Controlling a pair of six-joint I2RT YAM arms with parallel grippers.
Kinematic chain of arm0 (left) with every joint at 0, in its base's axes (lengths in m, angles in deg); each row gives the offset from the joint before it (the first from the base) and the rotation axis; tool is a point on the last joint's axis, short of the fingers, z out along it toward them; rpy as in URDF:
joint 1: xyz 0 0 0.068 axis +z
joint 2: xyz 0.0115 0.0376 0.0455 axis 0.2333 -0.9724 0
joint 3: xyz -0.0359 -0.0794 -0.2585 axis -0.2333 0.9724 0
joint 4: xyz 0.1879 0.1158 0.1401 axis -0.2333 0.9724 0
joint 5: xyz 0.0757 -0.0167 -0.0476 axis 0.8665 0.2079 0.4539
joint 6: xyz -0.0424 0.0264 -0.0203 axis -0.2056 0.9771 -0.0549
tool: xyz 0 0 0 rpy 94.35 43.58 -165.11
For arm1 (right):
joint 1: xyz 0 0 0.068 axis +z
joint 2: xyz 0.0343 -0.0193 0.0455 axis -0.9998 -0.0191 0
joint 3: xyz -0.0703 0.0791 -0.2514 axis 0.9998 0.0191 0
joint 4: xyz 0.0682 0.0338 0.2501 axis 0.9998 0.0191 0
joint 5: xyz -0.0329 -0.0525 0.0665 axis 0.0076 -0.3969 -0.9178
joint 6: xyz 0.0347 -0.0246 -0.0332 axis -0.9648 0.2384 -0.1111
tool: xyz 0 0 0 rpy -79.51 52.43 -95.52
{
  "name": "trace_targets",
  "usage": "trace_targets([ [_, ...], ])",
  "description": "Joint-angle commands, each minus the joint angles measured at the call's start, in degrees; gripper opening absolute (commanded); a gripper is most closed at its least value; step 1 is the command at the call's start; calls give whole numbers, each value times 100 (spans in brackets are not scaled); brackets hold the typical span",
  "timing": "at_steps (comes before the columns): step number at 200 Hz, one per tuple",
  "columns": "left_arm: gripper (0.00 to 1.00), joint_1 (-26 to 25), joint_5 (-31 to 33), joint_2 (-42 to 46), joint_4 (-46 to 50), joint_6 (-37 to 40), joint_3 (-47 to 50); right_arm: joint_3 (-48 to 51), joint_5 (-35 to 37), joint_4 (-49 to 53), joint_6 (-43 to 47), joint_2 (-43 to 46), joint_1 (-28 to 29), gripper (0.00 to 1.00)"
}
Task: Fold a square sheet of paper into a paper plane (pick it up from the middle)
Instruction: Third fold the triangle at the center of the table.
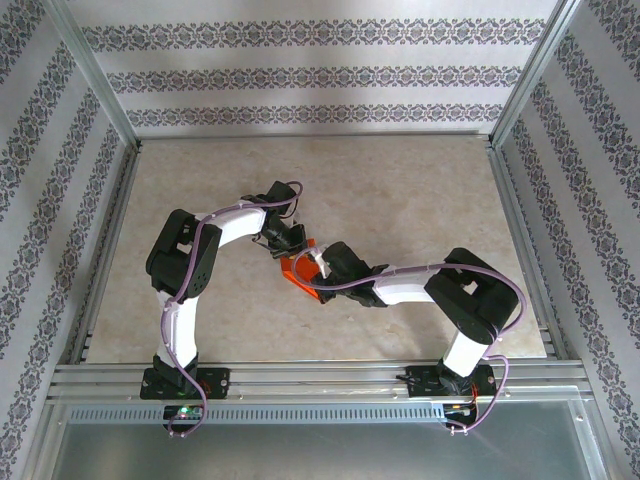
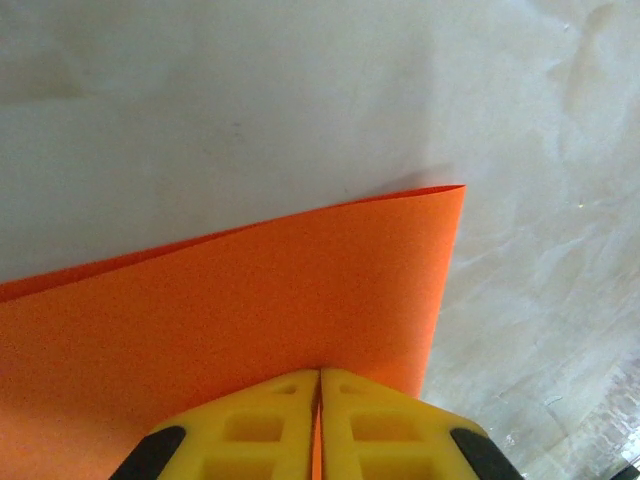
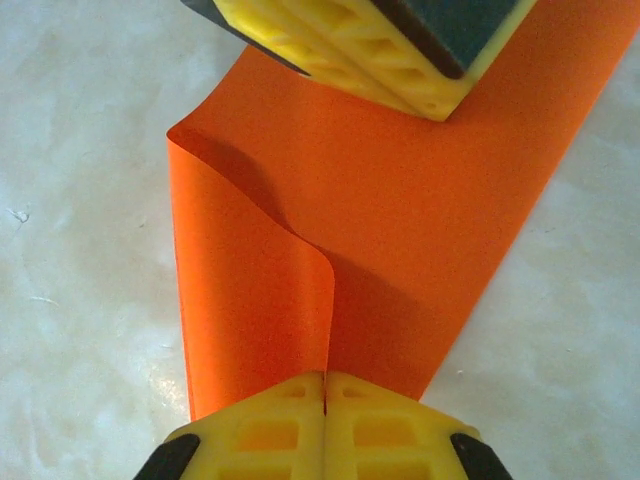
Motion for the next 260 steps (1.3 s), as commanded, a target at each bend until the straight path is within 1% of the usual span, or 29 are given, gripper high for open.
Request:
trace_targets([
  [1, 10, -111, 123, -296, 350, 117, 53, -127, 130, 111, -40, -97, -45, 3],
  [109, 10, -113, 139, -246, 380, 109, 10, -200, 148, 322, -117, -213, -55, 3],
  [189, 10, -111, 274, -199, 411, 73, -55, -189, -325, 760, -302, 259, -134, 3],
  [260, 10, -113, 226, -234, 416, 91, -70, -389, -448, 775, -337, 18, -178, 4],
])
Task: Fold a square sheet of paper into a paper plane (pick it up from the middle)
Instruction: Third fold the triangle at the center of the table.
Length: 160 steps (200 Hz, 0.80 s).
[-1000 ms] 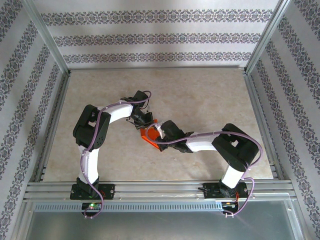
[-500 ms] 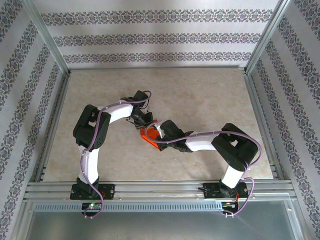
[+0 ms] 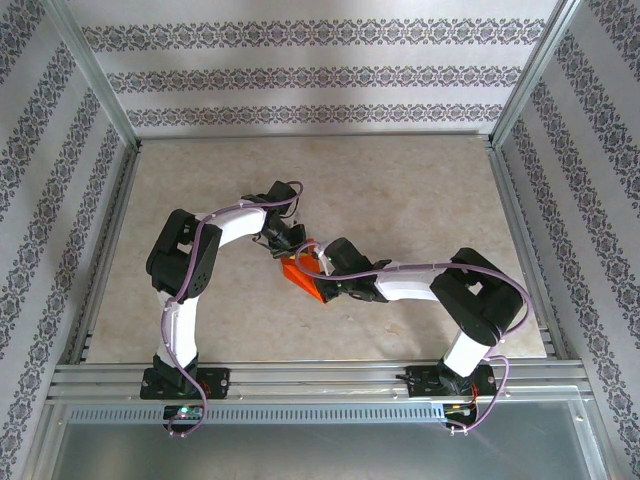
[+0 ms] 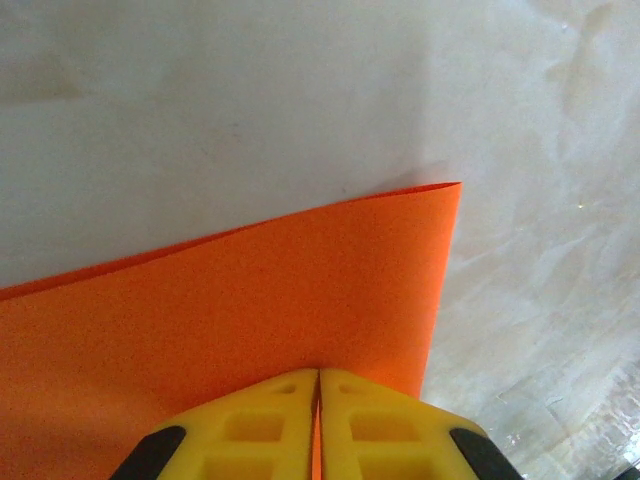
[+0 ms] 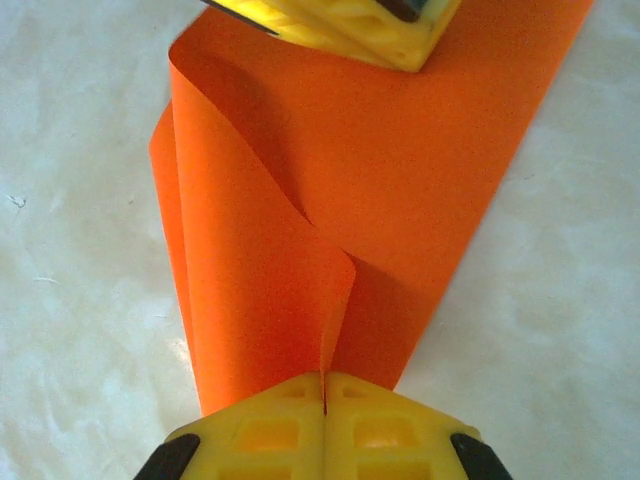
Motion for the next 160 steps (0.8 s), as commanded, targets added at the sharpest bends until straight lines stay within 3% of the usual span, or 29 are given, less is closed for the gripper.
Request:
trace_targets([
  [1, 10, -106, 202, -234, 370, 91, -29, -205, -134, 76, -52, -115, -51, 4],
  [160, 10, -104, 172, -221, 362, 91, -16, -353, 18, 337, -65, -252, -86, 4],
])
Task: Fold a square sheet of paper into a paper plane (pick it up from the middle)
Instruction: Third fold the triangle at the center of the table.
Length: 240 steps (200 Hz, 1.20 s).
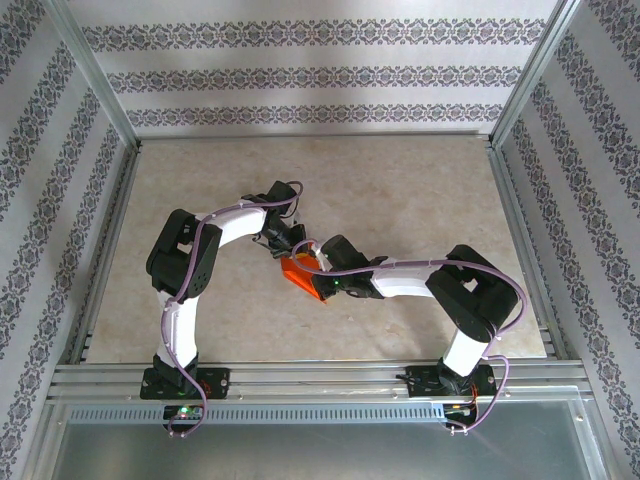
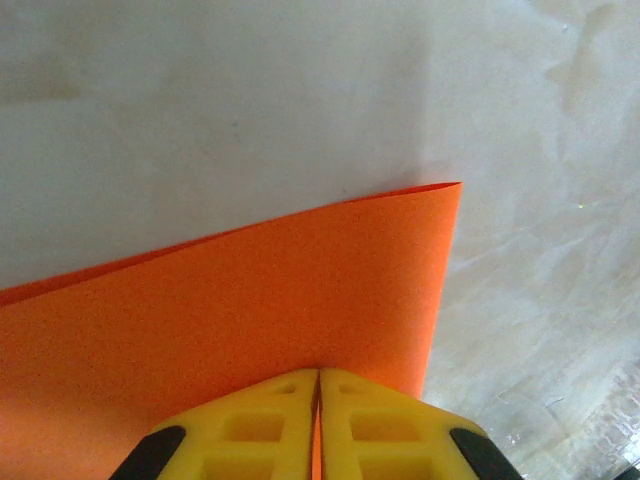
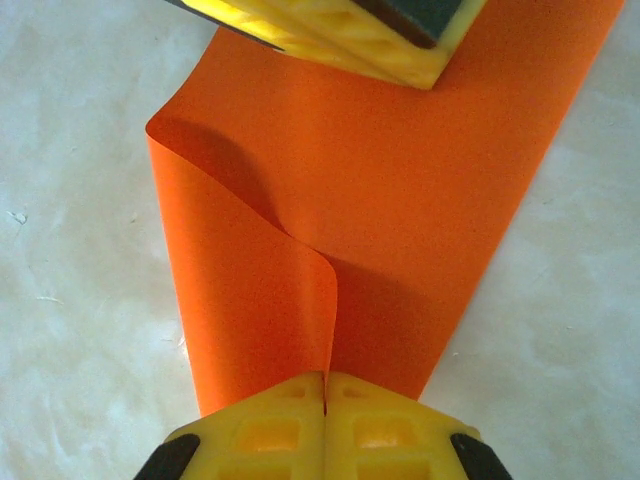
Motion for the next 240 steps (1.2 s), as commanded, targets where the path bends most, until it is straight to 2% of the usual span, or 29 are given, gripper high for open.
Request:
trace_targets([
  [1, 10, -102, 172, -221, 360, 93, -16, -123, 73, 193, -48, -75, -54, 4],
  [36, 11, -95, 158, 13, 424, 62, -140, -118, 27, 211, -72, -180, -54, 4],
  [67, 16, 73, 117, 650, 180, -255, -34, -84, 18, 219, -109, -198, -67, 4],
  [86, 22, 212, 231, 1099, -76, -591, 306, -80, 20, 217, -135, -207, -67, 4],
  [117, 23, 289, 336, 1730, -525, -1113, 1087, -81, 9, 219, -168, -216, -77, 4],
  [153, 22, 207, 55, 2247, -1234, -1867, 1976, -64, -8, 246, -206, -204, -115, 4],
  [207, 18, -159, 2, 2363, -1986, -2535, 2655, -55, -43, 261, -246, -198, -148, 4],
  [240, 18, -277, -170, 2134, -2453, -2671, 2693, -68, -68, 281, -252, -216, -146, 4],
])
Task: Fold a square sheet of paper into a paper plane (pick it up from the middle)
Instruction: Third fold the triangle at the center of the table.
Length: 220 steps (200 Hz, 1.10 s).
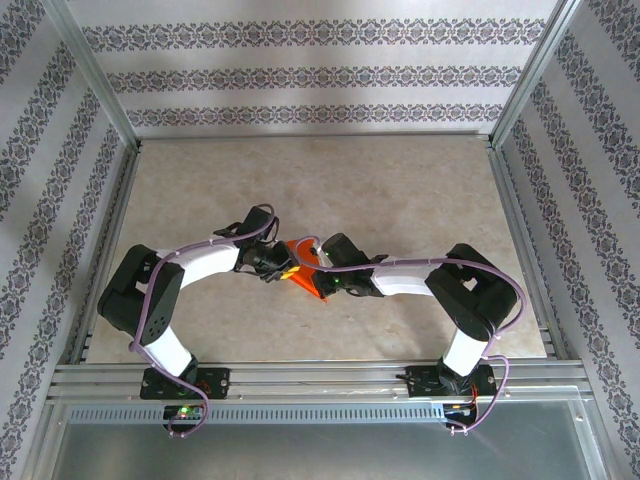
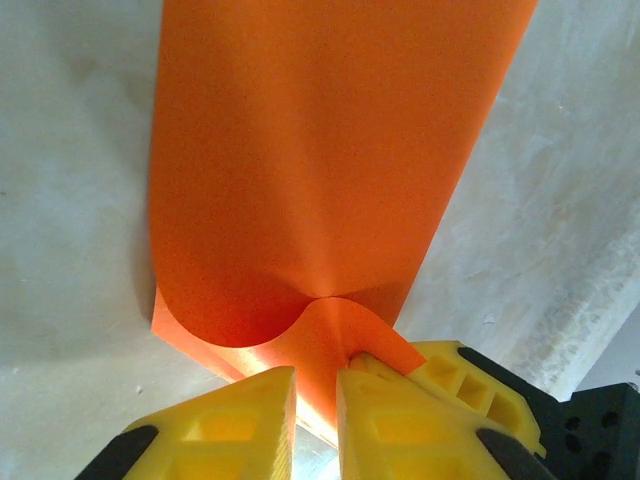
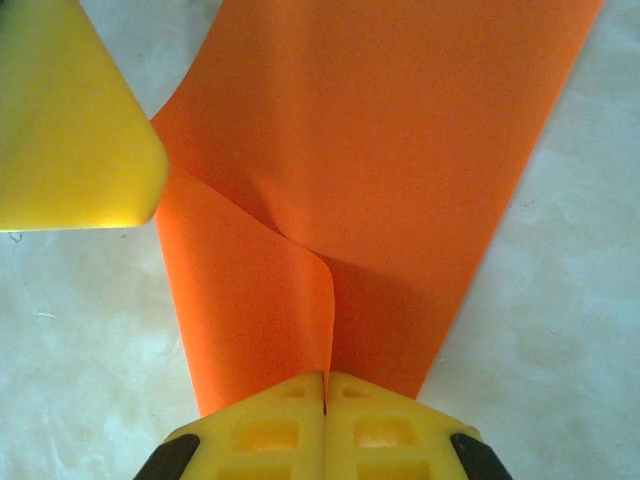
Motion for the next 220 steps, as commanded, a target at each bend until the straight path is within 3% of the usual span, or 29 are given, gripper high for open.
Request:
trace_targets([
  [1, 18, -132, -156, -69, -645, -315, -16, -25, -8, 255, -76, -172, -74, 4],
  [220, 16, -292, -68, -526, -959, -287, 405, -97, -35, 395, -182, -282, -114, 4],
])
